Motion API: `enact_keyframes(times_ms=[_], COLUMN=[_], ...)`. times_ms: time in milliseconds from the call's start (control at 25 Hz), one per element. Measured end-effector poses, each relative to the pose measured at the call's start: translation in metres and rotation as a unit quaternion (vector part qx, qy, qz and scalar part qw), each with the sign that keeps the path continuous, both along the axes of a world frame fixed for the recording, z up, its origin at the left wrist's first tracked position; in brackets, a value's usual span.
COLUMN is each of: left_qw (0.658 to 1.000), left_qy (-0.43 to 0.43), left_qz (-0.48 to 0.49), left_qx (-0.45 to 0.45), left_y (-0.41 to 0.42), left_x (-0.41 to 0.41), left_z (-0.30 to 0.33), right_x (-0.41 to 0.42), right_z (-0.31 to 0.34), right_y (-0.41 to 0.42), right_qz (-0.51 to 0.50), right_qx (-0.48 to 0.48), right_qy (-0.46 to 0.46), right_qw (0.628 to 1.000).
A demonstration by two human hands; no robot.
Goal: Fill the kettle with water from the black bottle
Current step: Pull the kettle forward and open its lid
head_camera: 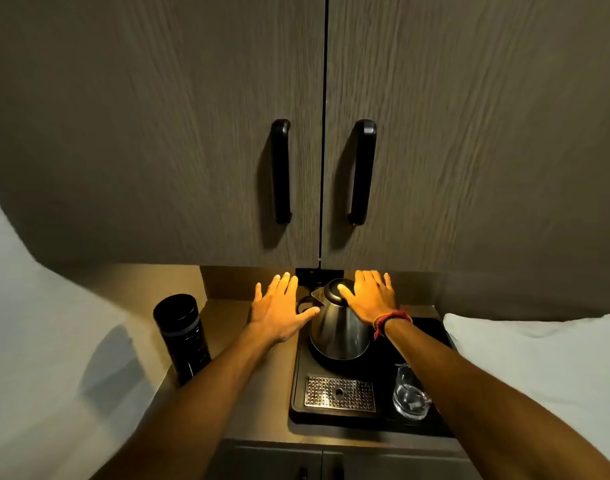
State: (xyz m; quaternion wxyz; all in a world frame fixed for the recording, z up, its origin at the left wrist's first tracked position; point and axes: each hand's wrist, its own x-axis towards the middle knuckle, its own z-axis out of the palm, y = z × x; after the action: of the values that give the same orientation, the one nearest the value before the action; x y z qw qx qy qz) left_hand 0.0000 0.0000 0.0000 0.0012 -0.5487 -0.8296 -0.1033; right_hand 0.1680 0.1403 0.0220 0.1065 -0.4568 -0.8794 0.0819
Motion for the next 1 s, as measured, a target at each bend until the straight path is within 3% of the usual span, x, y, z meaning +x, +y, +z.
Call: enact_keyframes(times_ms=[120, 360, 520, 600, 1000], left_qw=[0.999, 1.000, 0.999, 0.999, 1.000], left_qy=[0.019, 0.018, 0.004, 0.006, 0.014], left_qz=[0.007, -0.010, -0.029, -0.031, -0.002], left_qx=[-0.027, -0.024, -0.022, -0.014, -0.011], left_y=[0.019, 0.034, 0.034, 0.030, 0.015], left_x=[-0.007, -0.014, -0.017, -0.020, -0.021], left_z=[-0.003, -0.003, -0.003, -0.004, 0.027], right_x=[-0.011, -0.018, 0.008, 0.019, 0.018], right_z=[-0.002, 0.006, -0.004, -0.004, -0.024], right_y=[0.009, 0.004, 0.016, 0.029, 0.041], right_qz=[-0.029, -0.044, -0.120, -0.125, -0.147], right_qx=[-0.020, -0.075, -0.248, -0.296, -0.275], right_qy=[-0.051, 0.053, 0.176, 0.185, 0.297], right_qw=[0.998, 0.995, 0.945, 0.929, 0.902])
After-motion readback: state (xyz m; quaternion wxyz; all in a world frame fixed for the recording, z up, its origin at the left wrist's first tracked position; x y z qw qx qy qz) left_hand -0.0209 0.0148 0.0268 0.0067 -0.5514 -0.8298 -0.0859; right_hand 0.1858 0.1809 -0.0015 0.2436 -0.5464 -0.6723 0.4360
